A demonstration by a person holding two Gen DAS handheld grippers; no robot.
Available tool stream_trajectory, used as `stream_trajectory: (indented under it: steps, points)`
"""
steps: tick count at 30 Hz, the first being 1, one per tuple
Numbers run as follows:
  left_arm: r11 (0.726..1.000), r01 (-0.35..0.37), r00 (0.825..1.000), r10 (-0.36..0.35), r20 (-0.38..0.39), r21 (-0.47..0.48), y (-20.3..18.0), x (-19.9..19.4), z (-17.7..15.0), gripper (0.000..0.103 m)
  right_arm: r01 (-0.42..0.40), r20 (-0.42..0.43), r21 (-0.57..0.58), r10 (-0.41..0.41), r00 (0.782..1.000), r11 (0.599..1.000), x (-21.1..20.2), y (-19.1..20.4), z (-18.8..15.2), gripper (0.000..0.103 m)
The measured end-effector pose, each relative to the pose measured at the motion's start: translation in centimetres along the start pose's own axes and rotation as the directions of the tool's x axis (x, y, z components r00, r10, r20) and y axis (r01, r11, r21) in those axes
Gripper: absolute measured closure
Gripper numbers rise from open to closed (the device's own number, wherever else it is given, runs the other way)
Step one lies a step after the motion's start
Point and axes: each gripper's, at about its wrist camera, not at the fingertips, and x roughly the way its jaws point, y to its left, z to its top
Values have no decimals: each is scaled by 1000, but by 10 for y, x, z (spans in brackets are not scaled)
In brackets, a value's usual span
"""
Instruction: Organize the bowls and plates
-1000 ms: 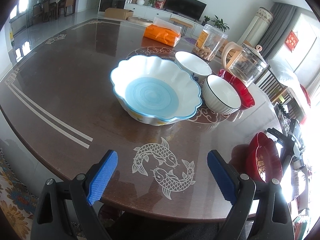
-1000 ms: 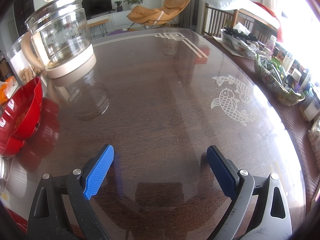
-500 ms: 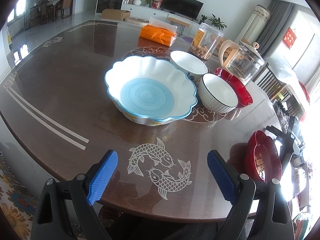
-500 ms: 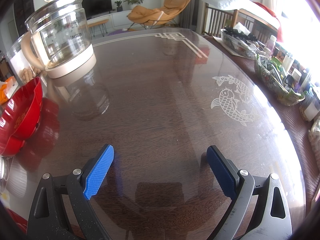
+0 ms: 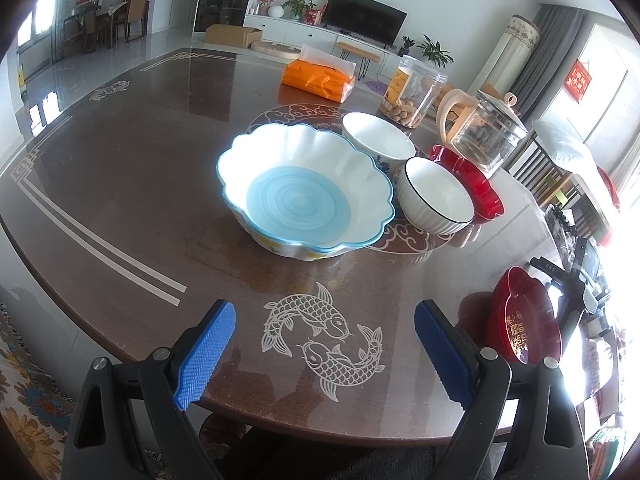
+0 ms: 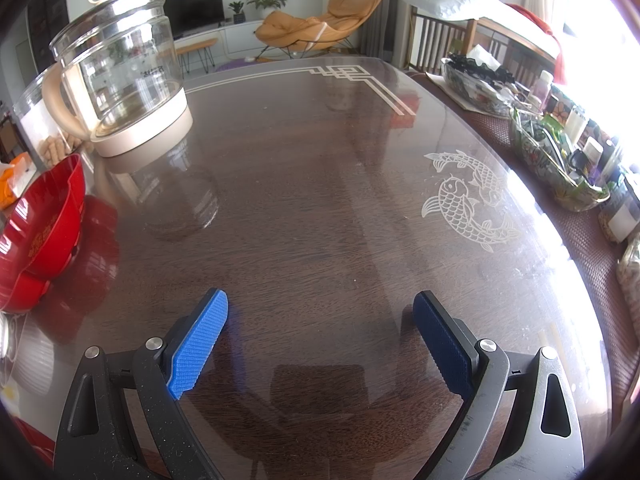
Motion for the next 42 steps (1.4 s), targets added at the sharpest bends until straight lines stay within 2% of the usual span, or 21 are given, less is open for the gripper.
stream_trajectory:
  steps: [4,42]
  points:
    - [1000,4,1000,-4,0,-22,5,-1,0,12,0,0,0,0,1000,1000,0,0,0,7]
    - [1000,-6,1000,6,4,-8,2,-2,3,12,0,0,0,0,1000,1000,-1,0,0,7]
